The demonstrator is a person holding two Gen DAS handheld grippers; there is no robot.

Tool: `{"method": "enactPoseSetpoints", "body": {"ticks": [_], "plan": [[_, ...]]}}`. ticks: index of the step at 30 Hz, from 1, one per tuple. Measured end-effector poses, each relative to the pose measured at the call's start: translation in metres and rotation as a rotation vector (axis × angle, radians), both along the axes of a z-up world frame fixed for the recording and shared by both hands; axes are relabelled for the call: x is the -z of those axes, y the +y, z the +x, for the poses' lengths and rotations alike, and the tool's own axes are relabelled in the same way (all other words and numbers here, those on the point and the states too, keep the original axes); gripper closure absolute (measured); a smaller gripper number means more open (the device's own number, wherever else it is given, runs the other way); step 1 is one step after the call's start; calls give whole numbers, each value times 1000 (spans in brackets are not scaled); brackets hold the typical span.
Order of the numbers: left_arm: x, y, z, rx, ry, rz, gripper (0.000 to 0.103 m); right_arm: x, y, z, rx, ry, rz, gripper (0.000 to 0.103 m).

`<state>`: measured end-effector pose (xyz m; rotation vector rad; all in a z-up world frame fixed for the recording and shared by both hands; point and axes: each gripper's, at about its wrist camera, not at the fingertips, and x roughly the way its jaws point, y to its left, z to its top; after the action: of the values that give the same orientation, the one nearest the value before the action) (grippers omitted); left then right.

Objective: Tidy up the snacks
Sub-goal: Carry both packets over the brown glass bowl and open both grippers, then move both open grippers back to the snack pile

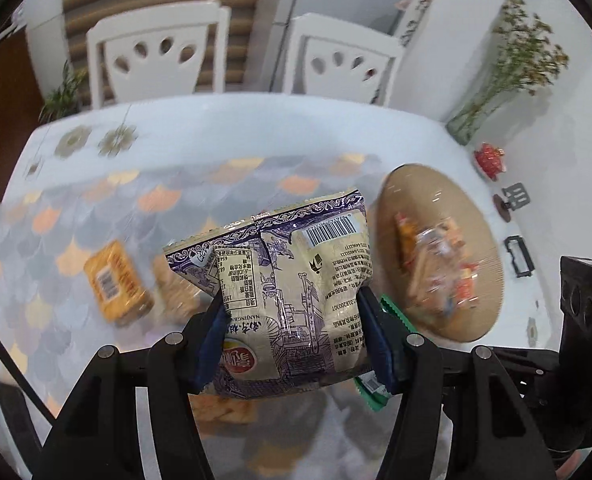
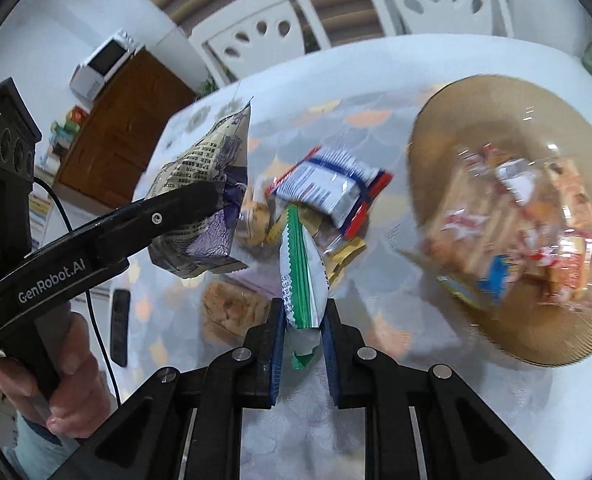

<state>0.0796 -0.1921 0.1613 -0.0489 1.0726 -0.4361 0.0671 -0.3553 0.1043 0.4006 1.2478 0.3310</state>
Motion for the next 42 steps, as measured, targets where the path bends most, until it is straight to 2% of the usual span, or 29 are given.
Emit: {"method": "enactPoseSetpoints", "body": {"ticks": [4, 9, 13, 19, 23, 27, 28, 29, 30, 31, 35, 42], "plan": [[-19, -27, 4, 59, -47, -8, 45, -25, -29, -5, 74, -47, -8, 86], [-29, -67, 9, 134, -84, -16, 45, -40, -80, -8, 202, -64, -13, 86], [-26, -98, 15, 182, -81, -22, 45, -38, -112, -9, 264, -31, -41, 86], [-15, -139, 25, 234, -72, -5, 45, -40, -163, -5, 352, -38, -59, 86], [-10, -160, 31, 256, -68, 12, 44, -38, -181, 5, 377, -25, -94, 86], [-7, -176, 35, 280, -68, 11, 43, -34, -193, 20, 397, -24, -71, 86], [-7, -179, 36, 285, -68, 6, 42, -32, -195, 22, 401, -20, -69, 84], [-7, -182, 37, 287, -67, 1, 33, -29, -198, 25, 408, -8, -69, 81], [-7, -183, 39, 282, -66, -1, 26, -26, -202, 27, 416, 8, -70, 67], [-7, -184, 40, 274, -69, -4, 26, -24, -205, 27, 423, 11, -70, 53], [-5, -179, 42, 261, -68, -8, 26, -22, -208, 25, 418, -10, -93, 52], [-4, -165, 38, 246, -61, -8, 26, -15, -200, 17, 395, 11, -103, 52]]}}
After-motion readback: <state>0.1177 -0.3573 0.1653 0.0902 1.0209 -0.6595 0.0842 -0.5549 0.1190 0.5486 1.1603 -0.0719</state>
